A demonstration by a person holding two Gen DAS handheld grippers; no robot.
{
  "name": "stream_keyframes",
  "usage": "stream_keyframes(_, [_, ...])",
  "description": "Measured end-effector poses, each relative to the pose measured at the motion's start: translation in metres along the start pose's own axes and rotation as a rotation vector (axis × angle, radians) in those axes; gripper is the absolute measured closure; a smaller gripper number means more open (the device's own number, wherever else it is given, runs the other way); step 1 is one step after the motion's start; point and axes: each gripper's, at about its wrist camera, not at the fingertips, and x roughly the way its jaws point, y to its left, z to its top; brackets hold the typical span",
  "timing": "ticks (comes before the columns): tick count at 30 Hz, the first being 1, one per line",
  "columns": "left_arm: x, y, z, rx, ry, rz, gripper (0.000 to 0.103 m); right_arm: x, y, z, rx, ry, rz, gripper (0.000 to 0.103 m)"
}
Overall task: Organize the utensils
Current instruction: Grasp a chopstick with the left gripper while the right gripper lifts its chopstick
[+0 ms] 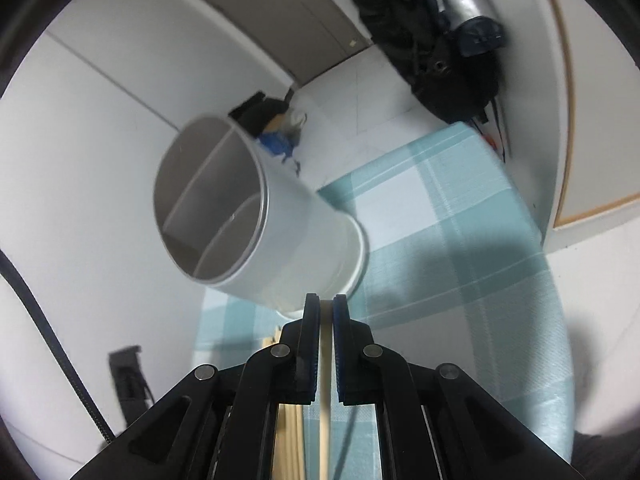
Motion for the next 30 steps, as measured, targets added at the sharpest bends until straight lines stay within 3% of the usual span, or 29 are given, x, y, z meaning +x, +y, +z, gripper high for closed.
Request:
stream_keyframes(6, [0.000, 0.013, 0.001, -0.027, 0.015, 0.041, 0.008, -0.025, -0.002, -0.003, 0.007, -0.040, 0.068, 0.097])
stream_keyframes(11, [-0.001, 0.008, 0.002, -0.014, 0.004, 0.053, 0.017, -0.025, 0.034, -0.007, -0.014, -0.062, 0.094, 0.097])
stream_keyframes(17, [0.002, -0.006, 0.011, 0.011, -0.015, 0.040, 0.050, -0.020, 0.043, -0.007, -0.085, -0.078, 0.053, 0.097])
stream_keyframes(19, [0.004, -0.008, 0.017, 0.021, -0.015, 0.034, 0.072, -0.022, 0.043, -0.009, -0.081, -0.071, 0.047, 0.097])
stream_keyframes(22, [0.007, -0.007, 0.021, 0.020, -0.004, 0.008, 0.094, -0.022, 0.044, -0.009, -0.086, -0.071, 0.031, 0.097])
stream_keyframes(30, [0.002, -0.004, 0.026, -0.047, -0.041, -0.006, 0.100, -0.027, 0.053, -0.011, -0.128, -0.091, -0.002, 0.098])
